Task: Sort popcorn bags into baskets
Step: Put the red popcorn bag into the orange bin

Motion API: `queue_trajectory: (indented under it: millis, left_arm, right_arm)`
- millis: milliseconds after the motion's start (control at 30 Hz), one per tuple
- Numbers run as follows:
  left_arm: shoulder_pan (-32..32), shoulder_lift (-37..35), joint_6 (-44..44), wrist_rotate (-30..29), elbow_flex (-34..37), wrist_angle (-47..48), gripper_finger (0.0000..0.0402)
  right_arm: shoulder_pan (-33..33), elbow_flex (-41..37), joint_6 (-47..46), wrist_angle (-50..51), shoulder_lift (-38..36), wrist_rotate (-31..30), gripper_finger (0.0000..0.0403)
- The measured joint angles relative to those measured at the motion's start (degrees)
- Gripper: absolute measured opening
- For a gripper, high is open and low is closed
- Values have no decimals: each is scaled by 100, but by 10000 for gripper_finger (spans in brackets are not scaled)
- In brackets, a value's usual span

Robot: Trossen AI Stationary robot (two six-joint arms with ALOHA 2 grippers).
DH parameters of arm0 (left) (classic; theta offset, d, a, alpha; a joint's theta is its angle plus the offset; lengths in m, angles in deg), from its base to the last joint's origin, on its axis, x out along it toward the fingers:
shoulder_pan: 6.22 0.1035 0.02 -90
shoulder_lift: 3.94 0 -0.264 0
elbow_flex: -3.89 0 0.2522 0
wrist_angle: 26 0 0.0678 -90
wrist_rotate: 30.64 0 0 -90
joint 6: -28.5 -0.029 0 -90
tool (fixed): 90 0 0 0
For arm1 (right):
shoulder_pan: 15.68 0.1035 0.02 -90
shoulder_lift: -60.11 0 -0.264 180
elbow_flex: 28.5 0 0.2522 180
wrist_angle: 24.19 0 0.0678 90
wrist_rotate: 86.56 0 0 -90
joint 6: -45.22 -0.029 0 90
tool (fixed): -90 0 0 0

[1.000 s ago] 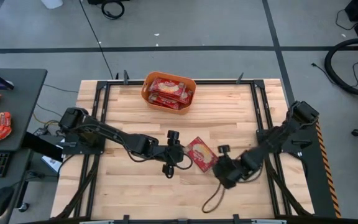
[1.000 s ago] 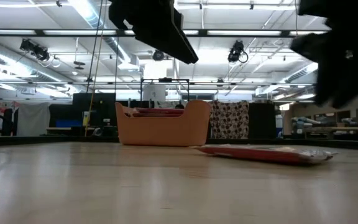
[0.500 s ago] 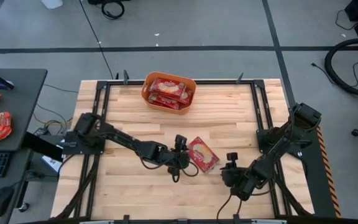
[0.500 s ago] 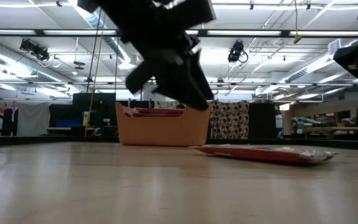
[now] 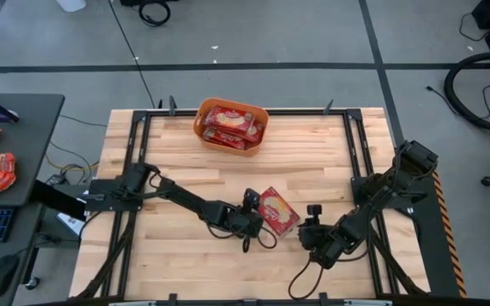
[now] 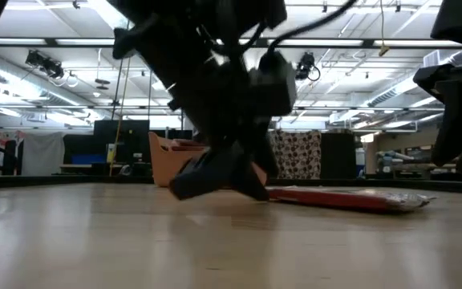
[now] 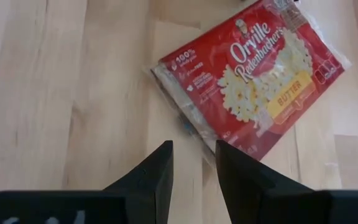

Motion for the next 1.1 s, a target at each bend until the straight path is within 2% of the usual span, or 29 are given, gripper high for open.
queue_trajectory:
  millis: [133, 233, 467, 533, 833, 1000, 1100]
  left_arm:
    - [96, 165, -76, -133, -22, -21, 194]
    - [175, 267, -289, -84, -39, -10, 165]
    - [269, 273, -136, 310, -25, 114, 37]
    - [266, 278, -7, 316, -68, 192, 13]
    - [136, -29, 151, 69, -713, 1563, 4]
    - [119, -340, 130, -433, -972, 2374, 2]
    - [139, -666, 112, -620, -1009, 2463, 2]
  right_arm:
    - [4, 0, -1, -26, 0, 10, 125]
    - [3, 0, -2, -80, 0, 53, 125]
    - [33, 1, 8, -147, 0, 170, 125]
    - [30, 2, 9, -149, 0, 180, 125]
    - [30, 2, -285, 119, -146, 619, 125]
    - [35, 2, -703, 546, -317, 621, 125]
    - [41, 2, -820, 644, -420, 619, 125]
